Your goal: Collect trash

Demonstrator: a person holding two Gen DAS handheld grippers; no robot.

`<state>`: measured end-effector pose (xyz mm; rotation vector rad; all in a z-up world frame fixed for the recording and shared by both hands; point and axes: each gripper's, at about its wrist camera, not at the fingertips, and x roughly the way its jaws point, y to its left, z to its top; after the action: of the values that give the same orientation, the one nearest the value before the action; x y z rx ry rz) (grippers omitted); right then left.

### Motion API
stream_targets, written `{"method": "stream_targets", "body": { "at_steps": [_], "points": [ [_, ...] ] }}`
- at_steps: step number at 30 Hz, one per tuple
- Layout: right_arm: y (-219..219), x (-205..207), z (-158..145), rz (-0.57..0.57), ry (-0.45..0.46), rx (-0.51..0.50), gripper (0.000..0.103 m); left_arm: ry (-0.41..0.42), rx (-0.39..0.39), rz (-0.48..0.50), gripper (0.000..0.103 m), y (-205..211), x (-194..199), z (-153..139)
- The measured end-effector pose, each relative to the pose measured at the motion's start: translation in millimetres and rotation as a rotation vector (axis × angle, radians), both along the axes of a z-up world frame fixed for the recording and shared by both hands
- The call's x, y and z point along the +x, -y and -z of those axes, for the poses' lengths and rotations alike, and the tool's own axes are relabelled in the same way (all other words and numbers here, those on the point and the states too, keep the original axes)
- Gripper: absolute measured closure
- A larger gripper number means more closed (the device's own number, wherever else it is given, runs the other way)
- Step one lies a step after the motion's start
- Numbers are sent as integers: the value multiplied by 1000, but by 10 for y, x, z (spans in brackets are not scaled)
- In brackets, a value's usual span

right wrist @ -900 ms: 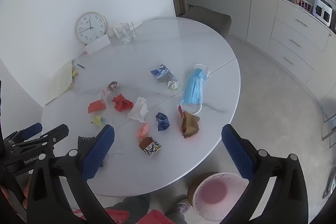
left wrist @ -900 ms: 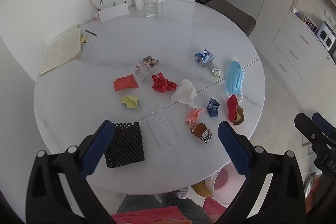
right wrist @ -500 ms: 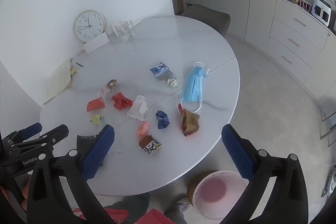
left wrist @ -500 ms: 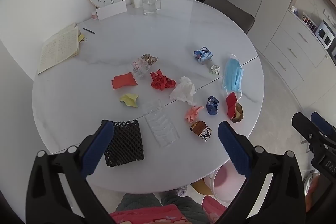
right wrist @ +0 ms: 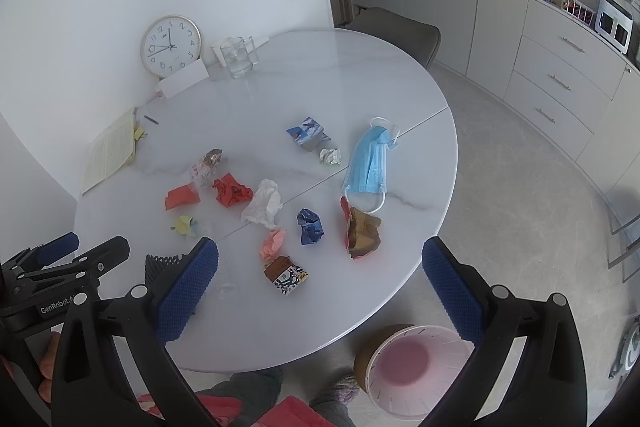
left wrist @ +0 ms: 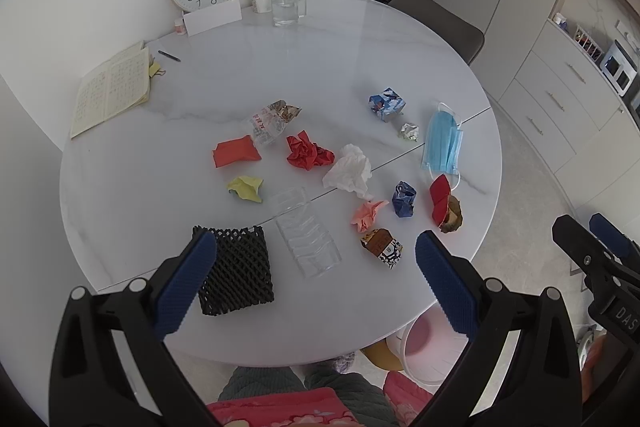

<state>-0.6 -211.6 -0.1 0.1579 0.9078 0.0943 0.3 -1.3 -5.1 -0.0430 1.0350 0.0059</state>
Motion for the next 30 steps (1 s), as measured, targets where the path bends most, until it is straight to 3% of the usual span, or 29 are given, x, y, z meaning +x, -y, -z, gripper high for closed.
{"method": "stream_targets", "body": {
  "at_steps": [30],
  "points": [
    [-4,-19,58,-4,-15,-12,2,-15,-4,-4,8,-37,-17,37]
  ]
}}
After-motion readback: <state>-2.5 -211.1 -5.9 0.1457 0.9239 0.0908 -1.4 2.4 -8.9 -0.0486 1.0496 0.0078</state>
